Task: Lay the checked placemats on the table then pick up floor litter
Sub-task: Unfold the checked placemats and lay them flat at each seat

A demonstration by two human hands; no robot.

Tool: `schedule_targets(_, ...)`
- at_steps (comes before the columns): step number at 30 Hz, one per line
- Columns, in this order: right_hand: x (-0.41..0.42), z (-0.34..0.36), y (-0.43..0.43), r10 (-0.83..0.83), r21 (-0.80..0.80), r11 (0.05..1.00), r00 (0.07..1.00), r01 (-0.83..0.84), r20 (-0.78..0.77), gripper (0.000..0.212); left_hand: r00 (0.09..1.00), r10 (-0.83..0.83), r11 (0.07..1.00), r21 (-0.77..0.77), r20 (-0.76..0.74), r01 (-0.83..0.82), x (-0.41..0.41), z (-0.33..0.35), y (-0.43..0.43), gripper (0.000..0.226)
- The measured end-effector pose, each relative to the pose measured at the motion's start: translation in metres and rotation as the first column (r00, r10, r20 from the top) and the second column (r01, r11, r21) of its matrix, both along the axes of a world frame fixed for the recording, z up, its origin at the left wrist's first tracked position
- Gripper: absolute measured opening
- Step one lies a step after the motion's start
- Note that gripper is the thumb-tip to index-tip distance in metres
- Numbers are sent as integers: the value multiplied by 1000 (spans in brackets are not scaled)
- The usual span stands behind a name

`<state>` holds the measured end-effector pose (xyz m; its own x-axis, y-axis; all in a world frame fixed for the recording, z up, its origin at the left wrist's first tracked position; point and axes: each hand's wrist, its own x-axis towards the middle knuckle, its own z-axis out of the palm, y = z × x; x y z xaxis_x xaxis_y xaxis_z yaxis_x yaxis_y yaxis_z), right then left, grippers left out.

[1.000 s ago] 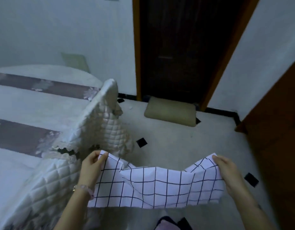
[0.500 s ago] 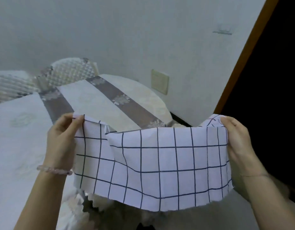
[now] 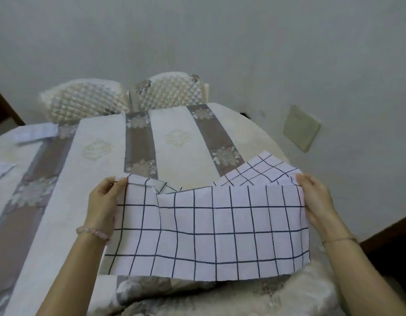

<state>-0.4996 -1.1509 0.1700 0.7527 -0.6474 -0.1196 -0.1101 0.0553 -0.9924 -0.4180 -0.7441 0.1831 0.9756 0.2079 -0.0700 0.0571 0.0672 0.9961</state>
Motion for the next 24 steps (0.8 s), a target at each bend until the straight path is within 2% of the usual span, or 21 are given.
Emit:
schedule_targets(4,44,-47,-25,62,-86,993,988,-75,-138,10,981,79,996,59,-175,-70,10,-45,-7,16)
schedule_targets(6,61,-66,-36,71,-82,992,975,-91,-213,27,962,101,992,106,-256,-76,13,-65,-10,12)
schedule_targets(8,76,-83,-46,102,-88,988,956,-131,-275,33,940,111,987,149,-322,-66,18,-84,-13,12)
schedule_targets(12,101,-106,-53,133,-108,977,917,-186,-377,29,889,171,951,306,-425,-37,28,-110,-25,17)
schedule_targets(15,113,-121,-58,153,-132,964,887,-231,-437,21,859,190,936,352,-475,-13,31,-123,-32,14)
schedule_targets(19,128,-136,-68,174,-181,940,863,-290,-474,17,829,268,903,428,-491,-39,37,-132,-36,22)
schedule_targets(24,128,-137,-67,149,-286,902,854,-325,-499,31,851,348,809,584,-393,-61,31,-129,-50,19)
